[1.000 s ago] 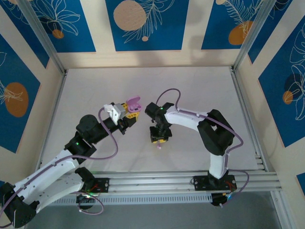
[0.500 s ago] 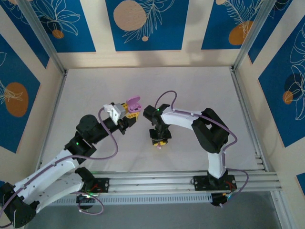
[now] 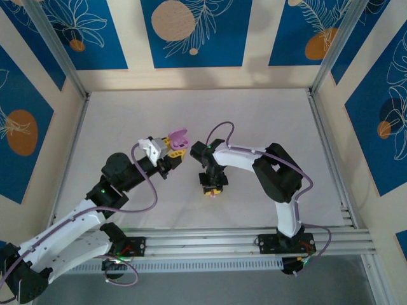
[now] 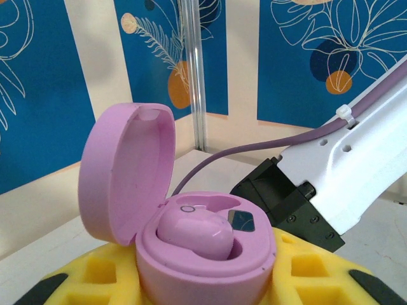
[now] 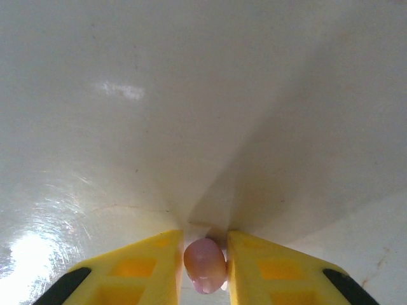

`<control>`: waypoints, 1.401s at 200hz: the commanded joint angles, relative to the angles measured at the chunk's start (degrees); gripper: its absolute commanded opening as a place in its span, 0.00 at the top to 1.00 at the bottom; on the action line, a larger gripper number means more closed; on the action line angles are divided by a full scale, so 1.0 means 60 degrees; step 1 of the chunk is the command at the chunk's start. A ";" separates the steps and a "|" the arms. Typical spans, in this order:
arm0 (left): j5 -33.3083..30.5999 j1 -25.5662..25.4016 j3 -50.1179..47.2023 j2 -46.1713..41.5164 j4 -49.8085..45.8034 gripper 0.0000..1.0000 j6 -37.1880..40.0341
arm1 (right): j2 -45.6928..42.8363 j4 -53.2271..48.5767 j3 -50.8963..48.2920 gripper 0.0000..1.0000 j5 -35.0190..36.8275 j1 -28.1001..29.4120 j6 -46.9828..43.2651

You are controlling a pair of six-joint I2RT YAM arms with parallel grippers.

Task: Insert the wireless bluetooth earbuds into the charging case

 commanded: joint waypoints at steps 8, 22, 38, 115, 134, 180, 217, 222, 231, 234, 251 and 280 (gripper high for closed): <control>0.0091 -0.0090 0.0269 -0.0171 0.0294 0.75 -0.0033 | 0.0086 -0.0250 0.0105 0.78 0.0044 0.0113 0.0099; 0.0079 -0.0088 0.0274 -0.0171 0.0294 0.75 -0.0033 | 0.0006 -0.0258 0.0105 0.79 0.0092 0.0116 0.0086; 0.0069 -0.0084 0.0261 -0.0171 0.0267 0.75 -0.0028 | -0.0137 -0.0261 0.0107 0.80 0.0150 0.0109 0.0073; 0.0138 -0.0088 0.0206 0.0026 0.0424 0.75 -0.0046 | -0.2183 0.0183 -0.0436 0.82 0.0006 -0.0384 0.0055; 0.0197 -0.0088 0.0229 0.0128 0.0490 0.75 -0.0076 | -0.2856 0.0377 -0.0737 0.82 -0.0234 -0.0671 0.0113; 0.0449 -0.0083 0.0203 0.0461 0.0761 0.75 -0.0253 | -0.4281 0.0745 -0.1273 0.82 -0.0976 -0.1377 0.0040; 0.0691 -0.0086 0.0102 0.0739 0.0973 0.75 -0.0292 | -0.5288 0.1005 -0.1586 0.82 -0.1759 -0.2033 0.0026; 0.0757 -0.0081 0.0093 0.0779 0.1024 0.75 -0.0297 | -0.5418 0.1021 -0.1615 0.82 -0.1848 -0.2117 0.0026; 0.0862 -0.0089 0.0061 0.0885 0.1117 0.75 -0.0281 | -0.5640 0.1060 -0.1672 0.82 -0.2008 -0.2270 0.0042; 0.0900 -0.0090 0.0055 0.0928 0.1146 0.75 -0.0282 | -0.5737 0.1094 -0.1699 0.82 -0.2078 -0.2328 0.0041; 0.1109 -0.0090 0.0005 0.1143 0.1365 0.76 -0.0297 | -0.6201 0.1198 -0.1808 0.82 -0.2481 -0.2672 0.0082; 0.1440 -0.0092 -0.0106 0.1537 0.1825 0.75 -0.0297 | -0.6955 0.1209 -0.1872 0.82 -0.2997 -0.3238 0.0128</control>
